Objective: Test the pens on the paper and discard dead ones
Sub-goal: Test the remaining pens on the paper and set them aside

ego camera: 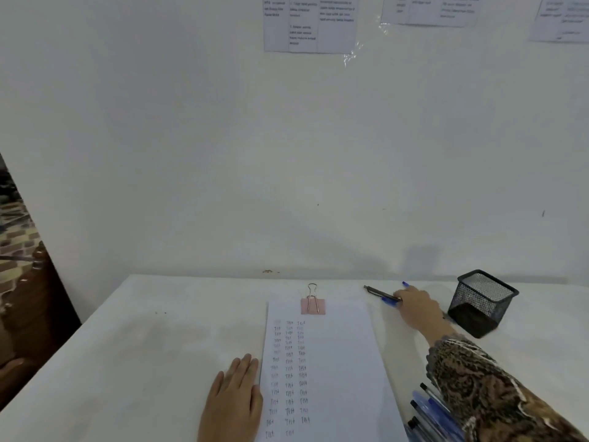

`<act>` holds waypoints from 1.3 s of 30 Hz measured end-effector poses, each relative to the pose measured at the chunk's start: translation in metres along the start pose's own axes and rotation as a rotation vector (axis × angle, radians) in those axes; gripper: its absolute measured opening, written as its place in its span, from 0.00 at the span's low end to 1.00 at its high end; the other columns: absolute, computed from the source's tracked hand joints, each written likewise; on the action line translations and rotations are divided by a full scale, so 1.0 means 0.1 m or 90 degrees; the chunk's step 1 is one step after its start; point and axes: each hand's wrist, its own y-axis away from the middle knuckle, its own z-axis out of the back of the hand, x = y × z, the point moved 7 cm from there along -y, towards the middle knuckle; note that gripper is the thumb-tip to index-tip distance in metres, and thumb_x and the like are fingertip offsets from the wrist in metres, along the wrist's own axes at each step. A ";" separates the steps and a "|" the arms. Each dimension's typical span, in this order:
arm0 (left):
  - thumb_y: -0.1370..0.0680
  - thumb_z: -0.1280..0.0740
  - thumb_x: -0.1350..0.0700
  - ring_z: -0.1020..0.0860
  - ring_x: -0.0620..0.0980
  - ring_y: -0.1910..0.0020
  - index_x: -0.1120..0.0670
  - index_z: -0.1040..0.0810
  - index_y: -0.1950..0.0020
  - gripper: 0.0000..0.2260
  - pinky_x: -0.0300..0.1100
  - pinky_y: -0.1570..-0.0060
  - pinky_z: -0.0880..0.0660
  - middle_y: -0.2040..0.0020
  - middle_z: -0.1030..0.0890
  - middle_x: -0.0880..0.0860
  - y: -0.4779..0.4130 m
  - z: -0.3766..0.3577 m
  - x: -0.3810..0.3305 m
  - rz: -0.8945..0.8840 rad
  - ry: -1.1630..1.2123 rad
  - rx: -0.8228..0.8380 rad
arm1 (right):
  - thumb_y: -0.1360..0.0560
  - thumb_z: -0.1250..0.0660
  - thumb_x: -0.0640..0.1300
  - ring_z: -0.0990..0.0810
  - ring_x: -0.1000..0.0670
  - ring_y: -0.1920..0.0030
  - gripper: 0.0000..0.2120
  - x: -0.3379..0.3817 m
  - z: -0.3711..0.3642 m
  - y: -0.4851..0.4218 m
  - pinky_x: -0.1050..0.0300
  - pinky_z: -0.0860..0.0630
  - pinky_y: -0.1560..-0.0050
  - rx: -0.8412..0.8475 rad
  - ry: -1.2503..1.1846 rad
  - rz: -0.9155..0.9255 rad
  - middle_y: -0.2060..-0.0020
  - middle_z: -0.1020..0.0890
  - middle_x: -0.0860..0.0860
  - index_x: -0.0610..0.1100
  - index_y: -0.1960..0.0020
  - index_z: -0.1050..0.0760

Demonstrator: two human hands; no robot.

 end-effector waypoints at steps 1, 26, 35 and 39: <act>0.31 0.46 0.51 0.20 0.46 0.48 0.53 0.17 0.50 0.20 0.31 0.31 0.58 0.49 0.17 0.48 0.00 -0.02 0.00 -0.005 -0.009 0.010 | 0.19 0.46 0.46 0.26 0.46 0.43 0.12 -0.01 0.00 -0.01 0.51 0.27 0.46 -0.009 0.015 -0.004 0.42 0.26 0.49 0.50 0.42 0.26; 0.37 0.73 0.43 0.49 0.45 0.25 0.52 0.45 0.24 0.44 0.42 0.27 0.54 0.24 0.46 0.48 0.04 0.14 -0.04 0.050 0.065 -0.019 | 0.43 0.30 0.65 0.43 0.49 0.72 0.26 1.44 0.00 1.62 0.55 0.45 0.66 0.237 -1.747 -0.084 0.75 0.39 0.50 0.45 0.72 0.37; 0.38 0.74 0.43 0.50 0.45 0.25 0.52 0.47 0.24 0.44 0.42 0.27 0.55 0.24 0.47 0.48 0.04 0.14 -0.06 0.051 0.048 0.008 | 0.58 0.21 0.53 0.48 0.51 0.74 0.25 1.39 -0.23 1.83 0.58 0.40 0.77 0.085 -1.847 -0.156 0.80 0.41 0.51 0.45 0.74 0.34; 0.38 0.75 0.43 0.50 0.44 0.25 0.51 0.48 0.24 0.44 0.41 0.27 0.56 0.23 0.48 0.47 0.05 0.14 -0.07 0.051 0.039 0.016 | 0.60 0.16 0.58 0.38 0.54 0.80 0.35 1.44 -0.19 1.80 0.62 0.37 0.79 0.103 -1.813 -0.124 0.78 0.37 0.53 0.42 0.58 0.20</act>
